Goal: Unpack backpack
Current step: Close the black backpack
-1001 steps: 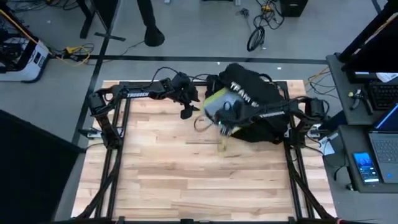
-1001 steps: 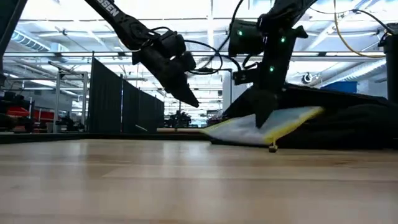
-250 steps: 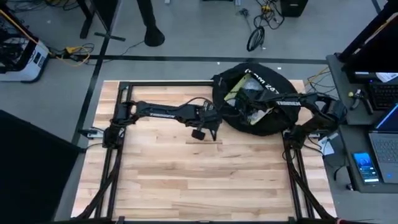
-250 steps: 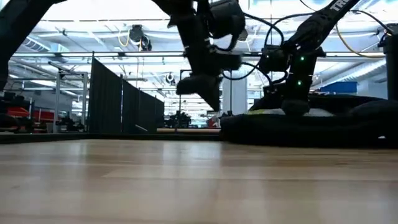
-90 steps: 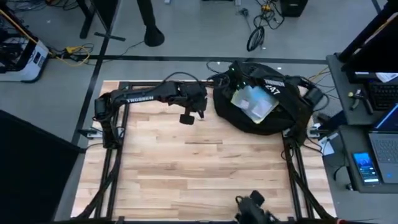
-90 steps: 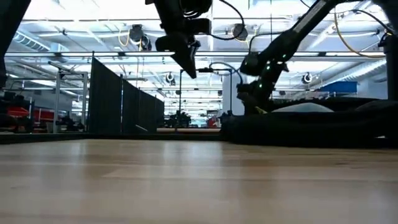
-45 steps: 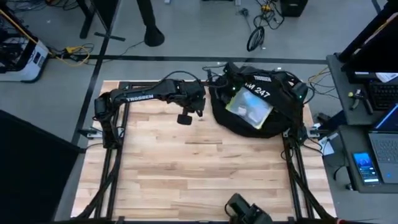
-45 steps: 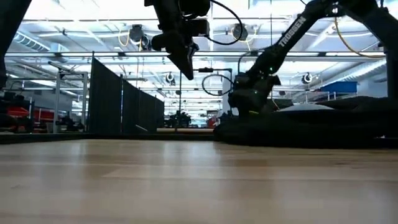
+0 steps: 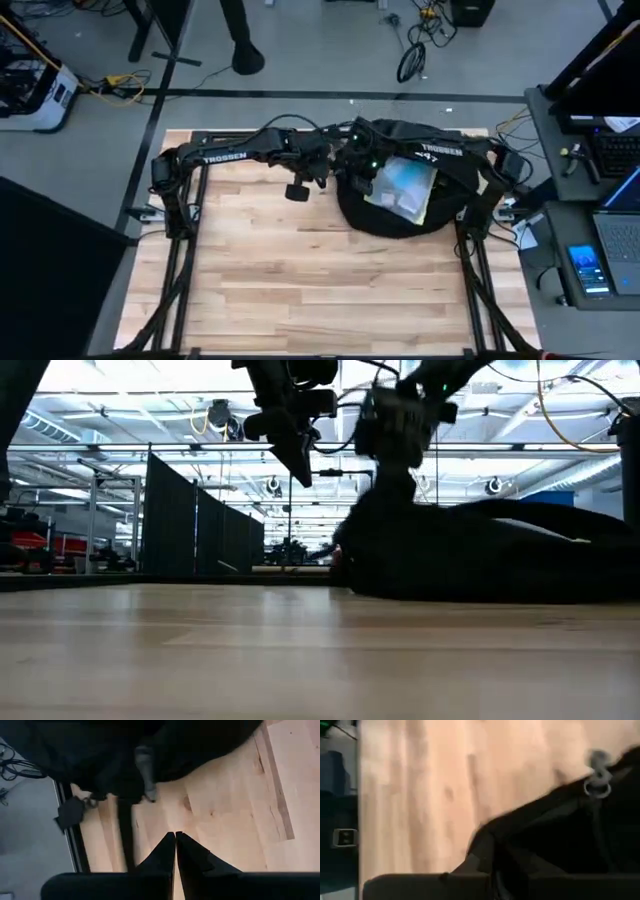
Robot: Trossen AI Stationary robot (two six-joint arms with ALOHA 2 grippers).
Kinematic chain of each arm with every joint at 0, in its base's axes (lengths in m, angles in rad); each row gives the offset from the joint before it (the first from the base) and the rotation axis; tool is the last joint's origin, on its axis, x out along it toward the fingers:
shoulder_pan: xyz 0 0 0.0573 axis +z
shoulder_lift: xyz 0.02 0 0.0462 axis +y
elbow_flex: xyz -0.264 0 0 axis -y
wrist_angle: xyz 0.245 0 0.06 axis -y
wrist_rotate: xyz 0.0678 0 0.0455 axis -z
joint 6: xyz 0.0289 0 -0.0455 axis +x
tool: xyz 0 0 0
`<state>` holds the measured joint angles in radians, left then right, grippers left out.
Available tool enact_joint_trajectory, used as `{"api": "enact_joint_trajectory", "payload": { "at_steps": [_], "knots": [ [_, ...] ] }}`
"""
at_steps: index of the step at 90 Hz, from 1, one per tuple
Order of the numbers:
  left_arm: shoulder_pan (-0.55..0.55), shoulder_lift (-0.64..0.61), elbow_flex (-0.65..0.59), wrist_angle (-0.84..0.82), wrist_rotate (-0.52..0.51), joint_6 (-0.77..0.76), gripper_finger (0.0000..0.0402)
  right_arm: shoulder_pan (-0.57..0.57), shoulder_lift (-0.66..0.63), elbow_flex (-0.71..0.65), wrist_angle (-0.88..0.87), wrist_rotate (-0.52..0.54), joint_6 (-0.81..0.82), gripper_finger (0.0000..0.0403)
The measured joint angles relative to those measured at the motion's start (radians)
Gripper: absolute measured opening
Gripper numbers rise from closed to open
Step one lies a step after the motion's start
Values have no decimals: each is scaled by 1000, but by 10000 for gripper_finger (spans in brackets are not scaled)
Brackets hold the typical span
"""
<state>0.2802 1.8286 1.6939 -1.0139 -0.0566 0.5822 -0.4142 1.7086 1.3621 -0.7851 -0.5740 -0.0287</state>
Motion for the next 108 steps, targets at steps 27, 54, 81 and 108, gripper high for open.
{"api": "enact_joint_trajectory", "payload": {
  "at_steps": [27,54,81,108],
  "knots": [
    [-9,-24,-1,-159,22,-34,0,207,25,0,127,-44,245,1],
    [-11,-34,-1,-258,116,-51,0,229,-1,1,-3,-466,414,0],
    [-25,-33,-1,-249,121,-99,0,227,-1,2,-81,-645,446,0],
    [-39,-33,-1,-177,116,-185,0,177,-197,1,-177,-508,379,0]
  ]
}}
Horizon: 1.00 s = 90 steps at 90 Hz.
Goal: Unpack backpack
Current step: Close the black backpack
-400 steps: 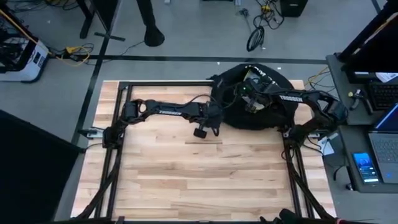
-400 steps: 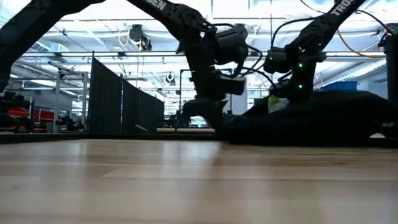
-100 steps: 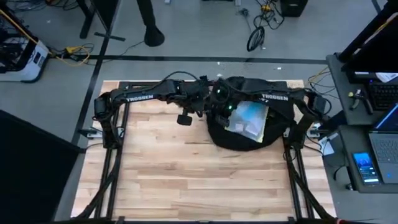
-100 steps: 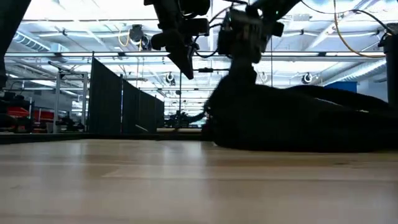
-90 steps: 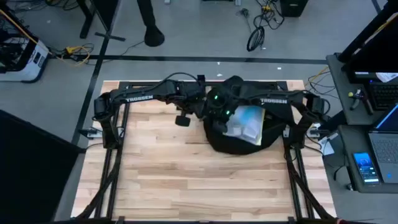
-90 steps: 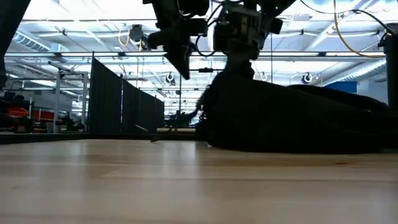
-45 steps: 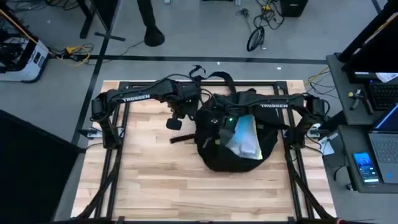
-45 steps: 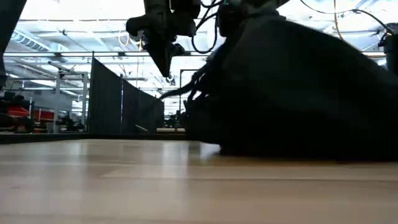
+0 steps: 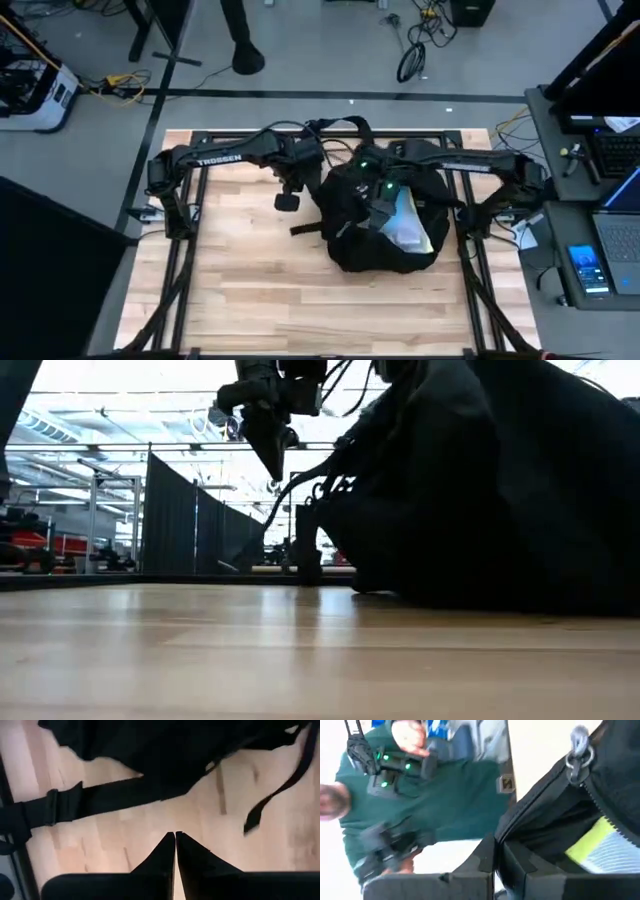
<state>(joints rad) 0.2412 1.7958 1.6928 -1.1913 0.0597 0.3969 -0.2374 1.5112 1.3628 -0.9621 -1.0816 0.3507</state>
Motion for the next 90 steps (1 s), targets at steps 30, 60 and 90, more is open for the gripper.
{"api": "enact_joint_trajectory", "payload": {
  "at_steps": [30,60,90],
  "knots": [
    [-22,0,2,75,0,-1,0,57,-187,1,-41,673,-182,0],
    [-28,0,1,87,0,-4,0,95,-191,1,-345,933,-177,93],
    [-29,0,1,99,1,-10,0,270,-247,-320,-364,1001,311,177]
  ]
}}
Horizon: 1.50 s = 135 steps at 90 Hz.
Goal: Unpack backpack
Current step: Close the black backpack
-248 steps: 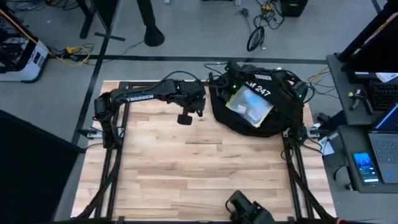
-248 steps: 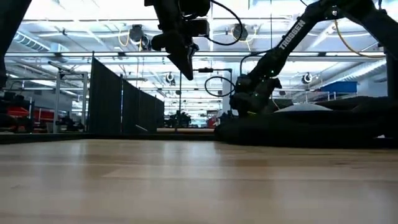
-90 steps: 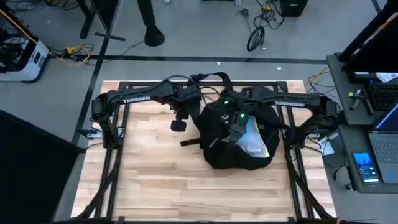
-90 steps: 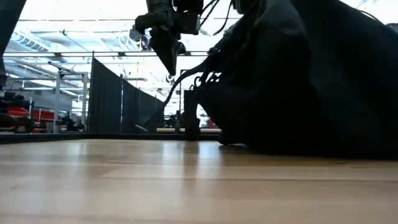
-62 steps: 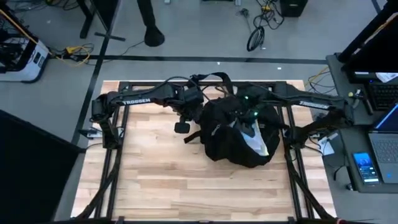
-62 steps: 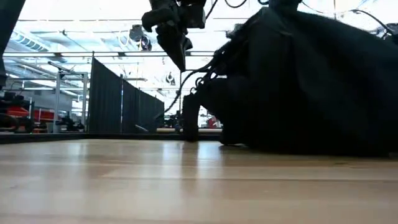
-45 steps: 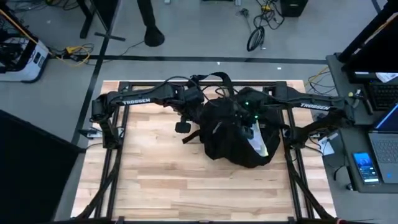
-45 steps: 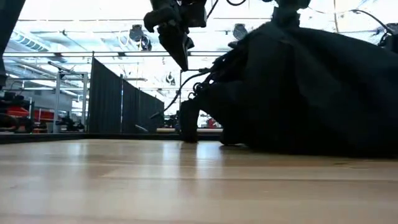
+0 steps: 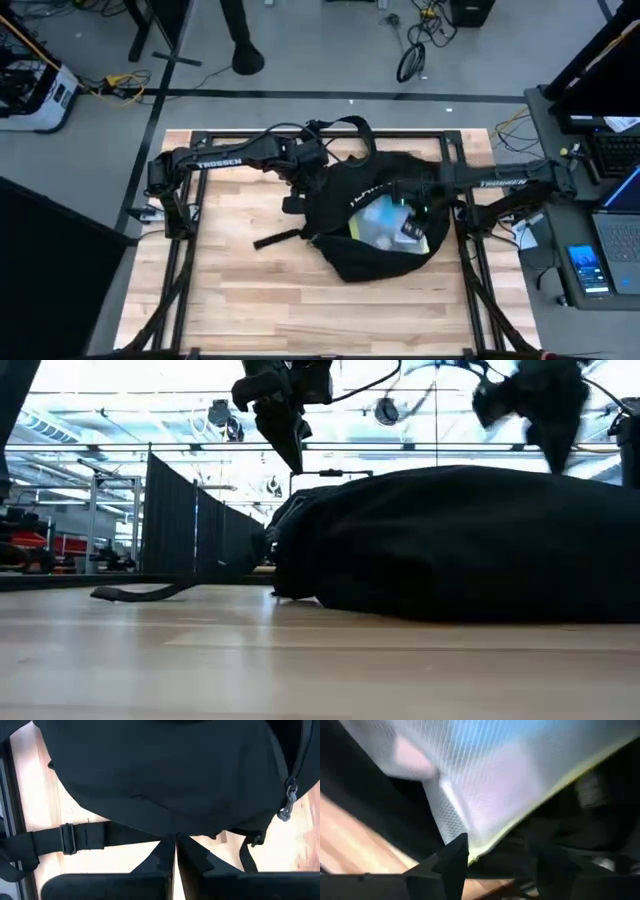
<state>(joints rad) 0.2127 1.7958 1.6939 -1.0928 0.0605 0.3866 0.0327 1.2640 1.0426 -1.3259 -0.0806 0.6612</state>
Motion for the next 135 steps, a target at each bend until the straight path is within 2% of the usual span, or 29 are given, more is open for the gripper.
{"api": "enact_joint_trajectory", "payload": {
  "at_steps": [7,18,25,30,38,49,68,74,80,90,105,123,135],
  "knots": [
    [0,0,0,14,0,1,0,68,-14,-143,105,-27,116,176],
    [0,0,0,17,1,12,0,150,-13,-298,340,-138,270,169],
    [0,0,0,17,1,12,0,179,-11,-352,430,-141,351,166],
    [0,0,0,17,2,12,0,186,-11,-378,483,-98,379,165],
    [0,0,0,24,2,13,0,171,-10,-395,524,67,399,165],
    [0,0,0,25,2,12,0,132,-9,-396,605,399,378,165],
    [-5,0,0,25,4,-12,0,103,3,-394,873,914,243,164],
    [-5,0,0,25,4,-14,0,79,21,-394,930,999,208,164],
    [-5,0,0,26,4,-14,0,40,57,-394,970,988,165,164],
    [-5,0,0,27,5,-14,0,-1,95,-396,973,873,95,164],
    [-10,0,0,78,27,-42,0,-6,11,-396,971,746,84,164],
    [-14,10,0,132,110,-86,0,-82,-76,-394,813,459,159,164],
    [-13,37,1,236,112,-92,0,-126,-52,-396,783,436,140,164]
  ]
}}
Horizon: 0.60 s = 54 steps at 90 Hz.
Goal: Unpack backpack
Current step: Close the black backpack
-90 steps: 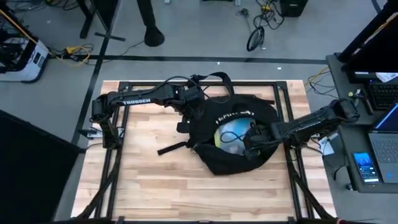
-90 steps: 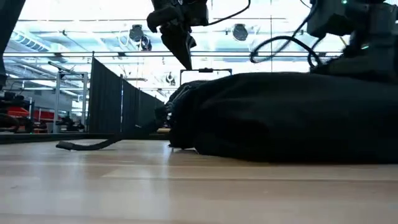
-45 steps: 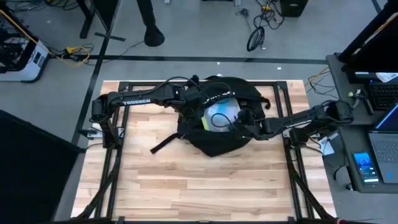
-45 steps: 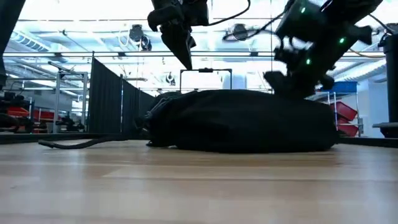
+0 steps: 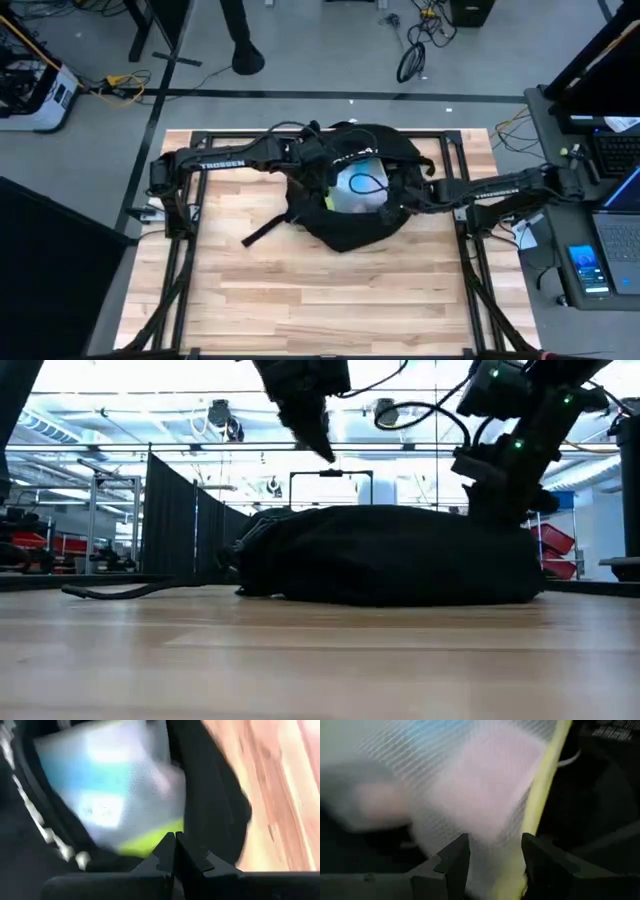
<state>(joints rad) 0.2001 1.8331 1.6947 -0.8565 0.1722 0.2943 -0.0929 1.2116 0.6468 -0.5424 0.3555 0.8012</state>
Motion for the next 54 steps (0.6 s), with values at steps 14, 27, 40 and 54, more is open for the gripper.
{"api": "enact_joint_trajectory", "payload": {
  "at_steps": [14,27,40,54],
  "knots": [
    [12,69,-3,113,-12,37,0,-44,64,0,106,-14,-92,164],
    [33,120,0,193,-11,29,0,-50,114,0,140,-20,-106,164],
    [59,211,-3,160,-11,52,0,-49,142,1,172,-19,-107,164],
    [56,261,1,170,-26,52,0,-59,146,-1,298,80,-180,164]
  ]
}}
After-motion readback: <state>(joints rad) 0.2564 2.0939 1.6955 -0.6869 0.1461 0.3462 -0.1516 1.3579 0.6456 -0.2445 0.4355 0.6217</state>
